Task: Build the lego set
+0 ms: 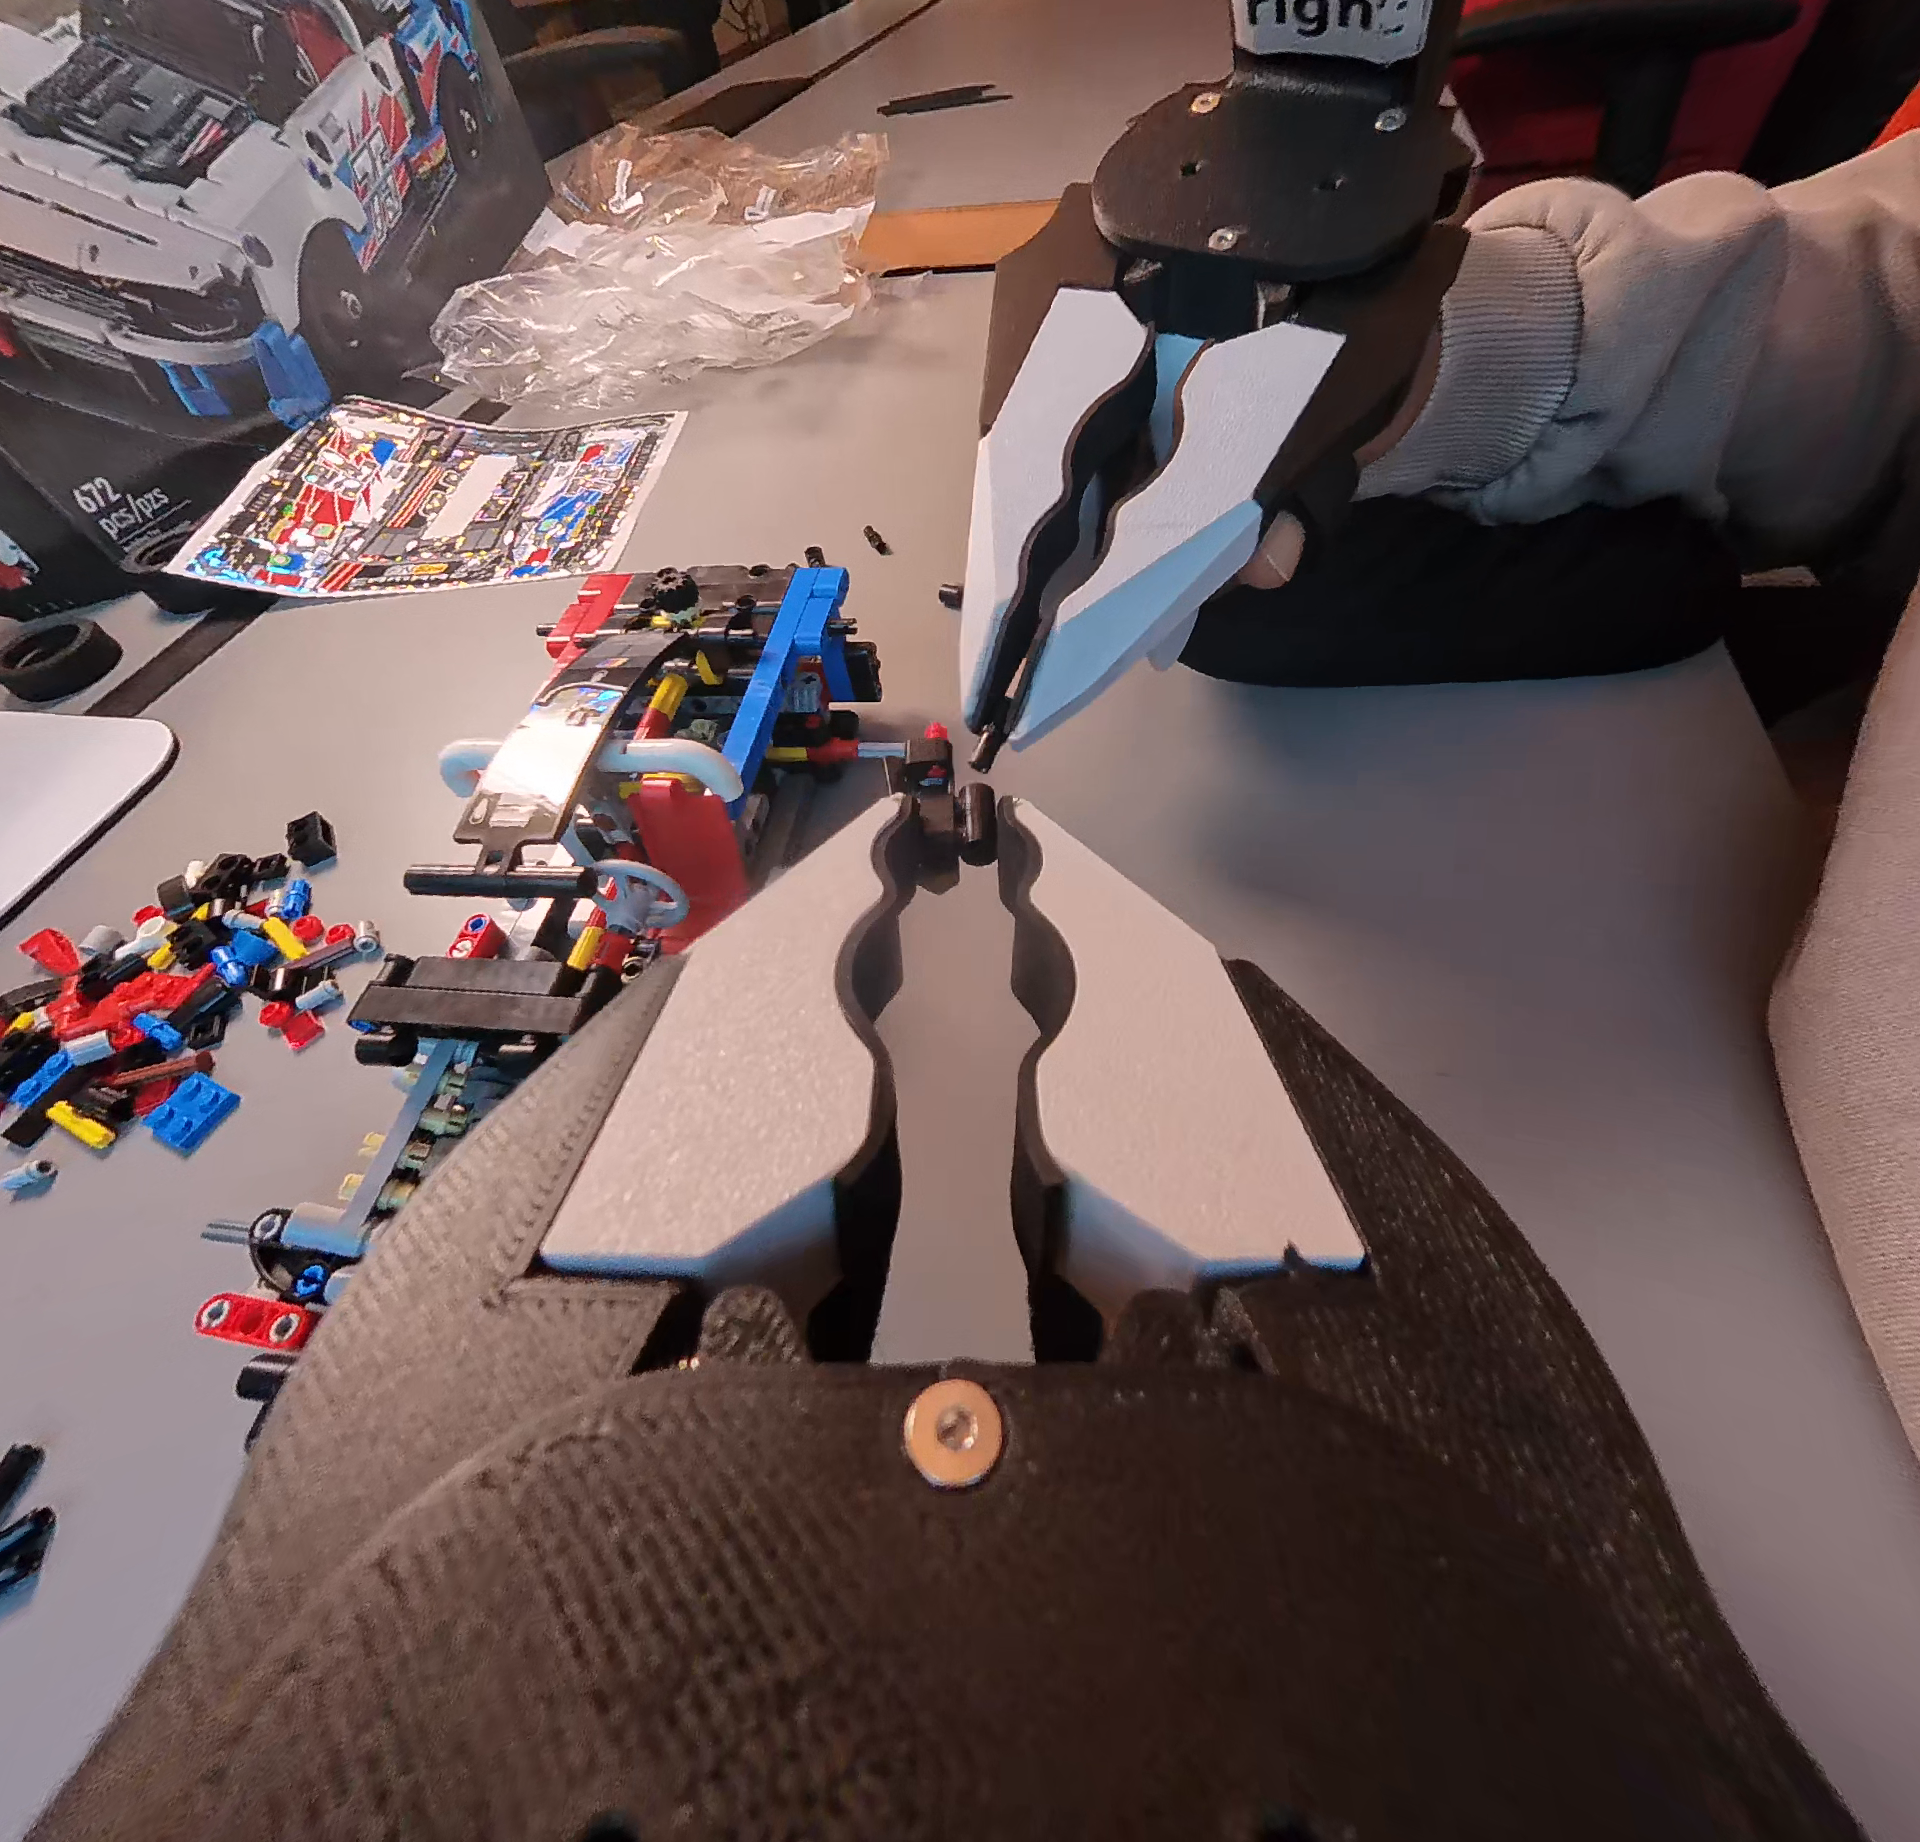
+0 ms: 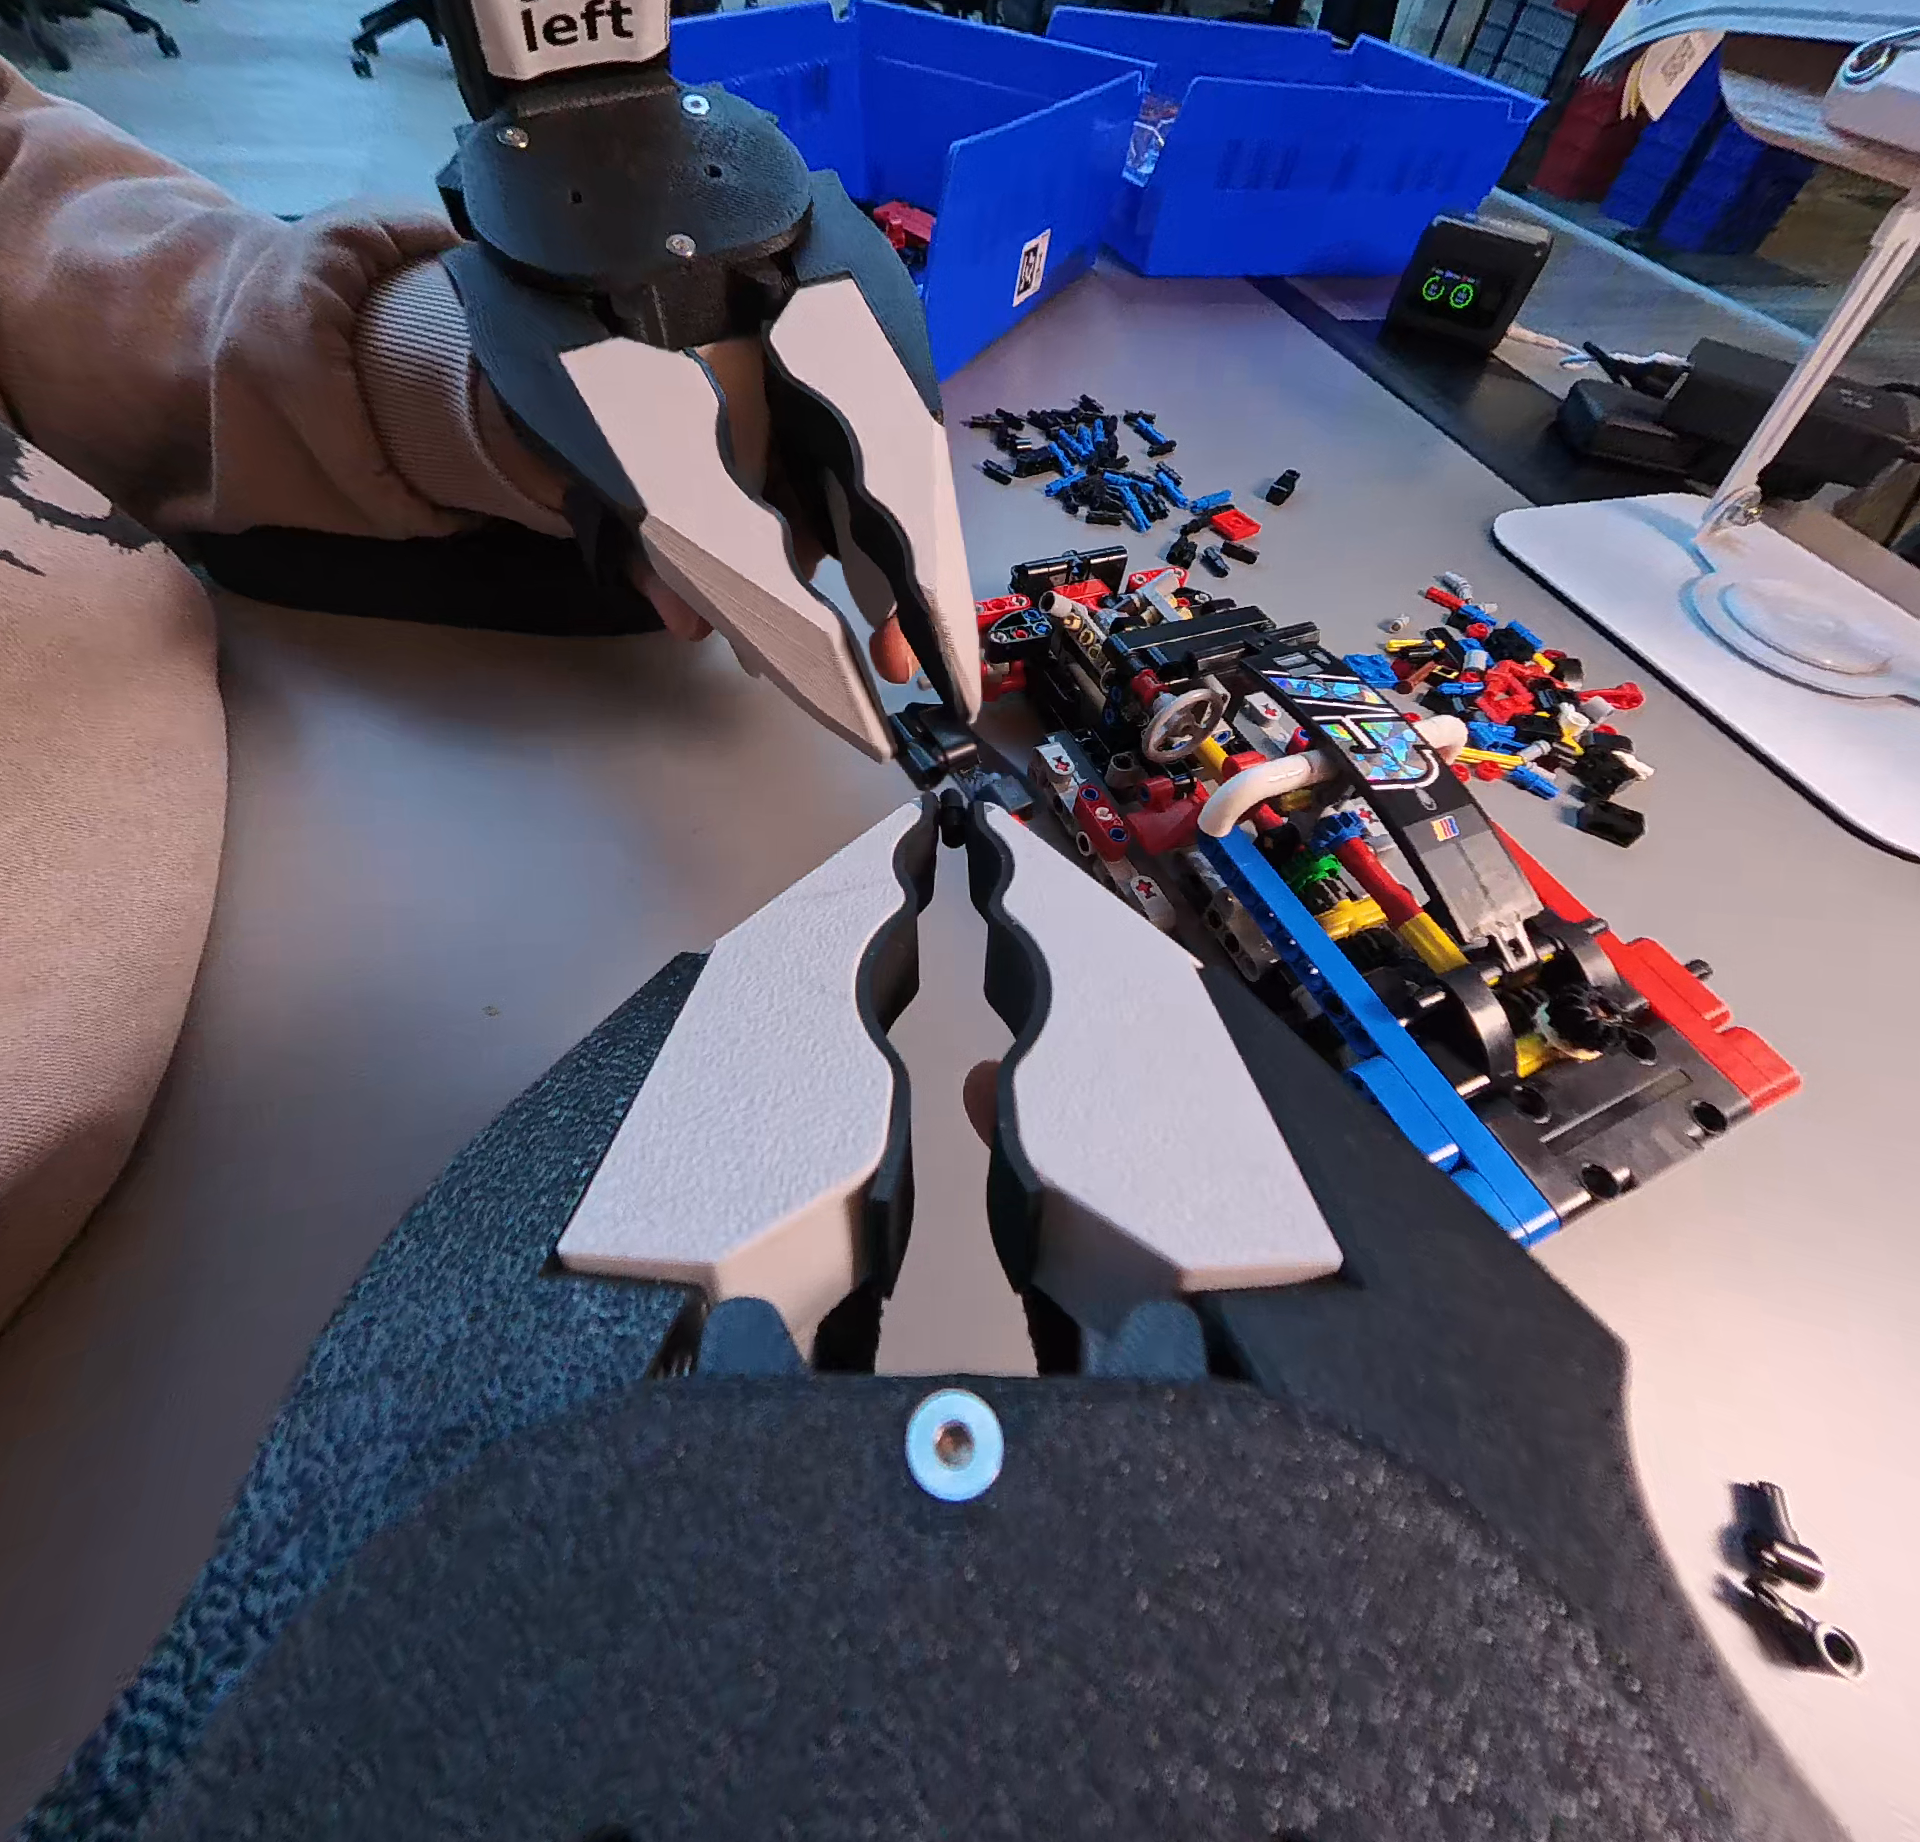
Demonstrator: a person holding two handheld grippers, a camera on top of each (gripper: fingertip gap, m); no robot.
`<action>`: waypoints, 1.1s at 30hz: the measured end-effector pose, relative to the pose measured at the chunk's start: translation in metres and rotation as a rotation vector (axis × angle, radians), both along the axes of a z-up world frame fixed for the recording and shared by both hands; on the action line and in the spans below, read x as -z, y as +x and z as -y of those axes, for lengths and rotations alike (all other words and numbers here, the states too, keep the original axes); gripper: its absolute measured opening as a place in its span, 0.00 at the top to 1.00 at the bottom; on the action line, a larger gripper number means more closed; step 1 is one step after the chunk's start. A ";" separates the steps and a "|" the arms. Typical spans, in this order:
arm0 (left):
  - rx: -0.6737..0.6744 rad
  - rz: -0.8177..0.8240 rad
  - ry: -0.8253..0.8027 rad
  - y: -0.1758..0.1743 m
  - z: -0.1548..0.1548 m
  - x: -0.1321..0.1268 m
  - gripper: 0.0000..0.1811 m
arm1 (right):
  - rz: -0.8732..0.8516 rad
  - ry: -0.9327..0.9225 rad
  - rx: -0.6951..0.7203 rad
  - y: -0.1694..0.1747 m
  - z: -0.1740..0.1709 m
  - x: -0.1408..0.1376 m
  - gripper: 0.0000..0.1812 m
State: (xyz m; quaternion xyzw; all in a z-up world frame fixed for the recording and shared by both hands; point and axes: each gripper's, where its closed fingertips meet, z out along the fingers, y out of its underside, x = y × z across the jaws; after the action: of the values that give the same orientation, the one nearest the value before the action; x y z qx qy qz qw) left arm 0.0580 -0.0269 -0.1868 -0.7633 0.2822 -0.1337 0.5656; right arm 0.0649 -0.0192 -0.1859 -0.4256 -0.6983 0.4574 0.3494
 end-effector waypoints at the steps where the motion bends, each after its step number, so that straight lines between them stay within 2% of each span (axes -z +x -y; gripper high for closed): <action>1: -0.012 -0.011 -0.013 -0.002 -0.001 0.003 0.93 | 0.003 0.002 -0.003 0.000 0.001 0.001 0.98; 5: -0.048 -0.081 -0.095 -0.010 -0.003 0.022 0.93 | 0.128 0.042 -0.031 0.003 0.003 0.019 0.98; 10: -0.043 -0.098 -0.113 -0.009 -0.003 0.027 0.93 | 0.390 0.242 -0.013 0.009 -0.012 0.066 0.98; 21: -0.049 -0.096 -0.095 -0.011 -0.001 0.022 0.93 | 0.509 0.309 -0.025 0.010 -0.013 0.073 0.98; 25: -0.057 -0.096 -0.076 -0.013 -0.001 0.018 0.93 | 0.484 0.248 -0.029 0.010 -0.012 0.066 0.92; 33: -0.064 -0.070 0.003 -0.013 -0.002 0.003 0.93 | 0.169 0.064 0.029 -0.011 -0.024 -0.004 0.88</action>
State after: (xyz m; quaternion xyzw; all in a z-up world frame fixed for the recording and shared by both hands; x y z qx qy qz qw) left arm 0.0448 -0.0250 -0.1899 -0.7754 0.2773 -0.0881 0.5604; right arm 0.0544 0.0051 -0.1816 -0.4615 -0.7333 0.3922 0.3090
